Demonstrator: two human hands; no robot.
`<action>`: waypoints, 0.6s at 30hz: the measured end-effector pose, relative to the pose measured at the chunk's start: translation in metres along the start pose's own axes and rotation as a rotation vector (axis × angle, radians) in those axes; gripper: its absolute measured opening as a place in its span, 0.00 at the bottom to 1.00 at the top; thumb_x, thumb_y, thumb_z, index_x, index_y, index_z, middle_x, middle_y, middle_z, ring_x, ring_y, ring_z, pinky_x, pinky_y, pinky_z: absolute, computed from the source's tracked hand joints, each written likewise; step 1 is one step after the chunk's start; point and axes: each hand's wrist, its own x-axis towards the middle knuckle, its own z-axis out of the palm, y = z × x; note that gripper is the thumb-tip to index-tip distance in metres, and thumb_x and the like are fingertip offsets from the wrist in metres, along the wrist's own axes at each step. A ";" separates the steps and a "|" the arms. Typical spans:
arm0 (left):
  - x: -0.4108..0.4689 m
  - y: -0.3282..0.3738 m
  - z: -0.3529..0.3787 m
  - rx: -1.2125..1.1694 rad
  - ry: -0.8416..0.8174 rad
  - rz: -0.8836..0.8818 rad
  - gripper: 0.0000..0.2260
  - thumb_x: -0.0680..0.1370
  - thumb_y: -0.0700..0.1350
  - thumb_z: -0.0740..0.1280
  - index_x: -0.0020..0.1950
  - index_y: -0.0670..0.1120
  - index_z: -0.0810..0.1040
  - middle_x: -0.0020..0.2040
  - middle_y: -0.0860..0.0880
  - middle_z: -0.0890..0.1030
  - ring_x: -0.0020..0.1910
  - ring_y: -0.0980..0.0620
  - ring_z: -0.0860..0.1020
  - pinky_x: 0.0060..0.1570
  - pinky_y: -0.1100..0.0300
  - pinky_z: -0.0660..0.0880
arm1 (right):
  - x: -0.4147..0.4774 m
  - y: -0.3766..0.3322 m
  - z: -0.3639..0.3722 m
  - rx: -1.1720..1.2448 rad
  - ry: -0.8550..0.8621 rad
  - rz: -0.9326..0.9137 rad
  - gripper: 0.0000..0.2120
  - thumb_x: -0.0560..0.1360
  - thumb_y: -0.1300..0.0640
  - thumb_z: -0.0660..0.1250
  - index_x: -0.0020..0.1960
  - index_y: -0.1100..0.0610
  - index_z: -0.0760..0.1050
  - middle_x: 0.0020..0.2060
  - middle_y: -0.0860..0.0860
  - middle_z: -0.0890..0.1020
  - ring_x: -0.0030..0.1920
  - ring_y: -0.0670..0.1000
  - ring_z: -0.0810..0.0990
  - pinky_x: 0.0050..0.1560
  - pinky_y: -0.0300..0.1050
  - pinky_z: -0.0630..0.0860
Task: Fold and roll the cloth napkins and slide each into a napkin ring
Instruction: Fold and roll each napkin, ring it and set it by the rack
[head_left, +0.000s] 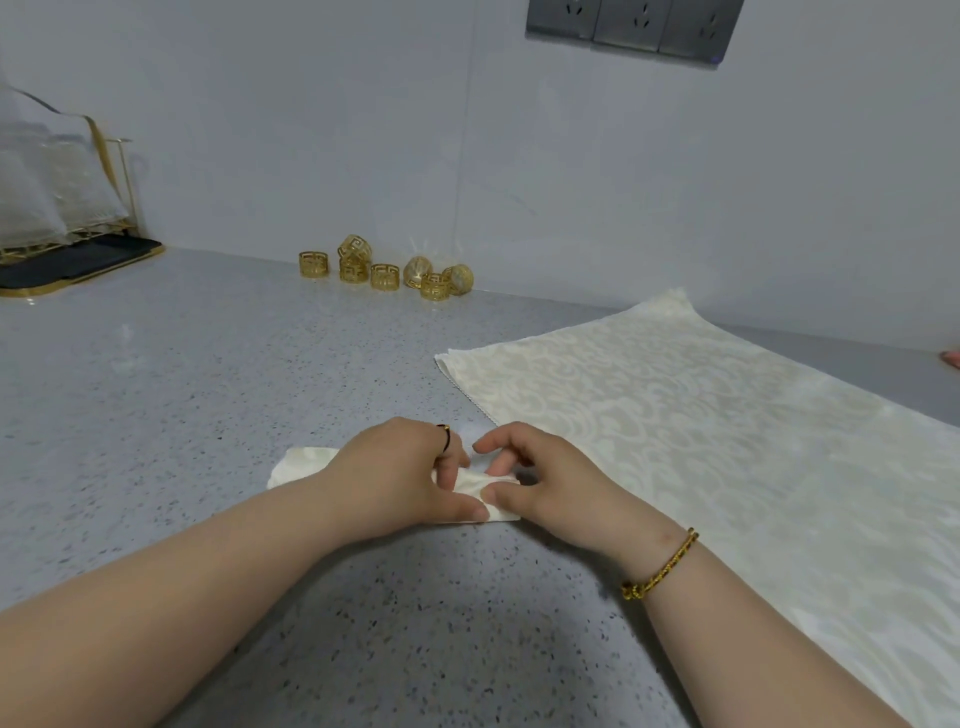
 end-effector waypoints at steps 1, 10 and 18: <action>-0.001 0.001 0.002 0.003 0.028 -0.008 0.16 0.68 0.57 0.71 0.32 0.54 0.65 0.51 0.57 0.80 0.45 0.58 0.75 0.45 0.64 0.70 | 0.000 0.001 0.000 0.014 0.009 0.000 0.13 0.73 0.64 0.66 0.54 0.50 0.70 0.38 0.41 0.72 0.43 0.46 0.71 0.43 0.29 0.66; -0.003 -0.001 0.006 -0.002 0.097 -0.057 0.17 0.72 0.56 0.68 0.60 0.59 0.70 0.54 0.60 0.78 0.56 0.59 0.74 0.42 0.68 0.66 | -0.006 0.010 -0.004 0.203 0.326 -0.100 0.13 0.71 0.65 0.67 0.43 0.47 0.71 0.41 0.42 0.78 0.43 0.35 0.75 0.49 0.26 0.70; 0.009 -0.047 -0.018 0.084 0.146 -0.189 0.11 0.74 0.55 0.66 0.55 0.57 0.77 0.55 0.58 0.79 0.54 0.57 0.75 0.43 0.64 0.64 | 0.000 0.025 -0.005 -0.222 0.284 0.074 0.12 0.76 0.60 0.62 0.59 0.56 0.73 0.59 0.46 0.74 0.59 0.42 0.69 0.48 0.23 0.58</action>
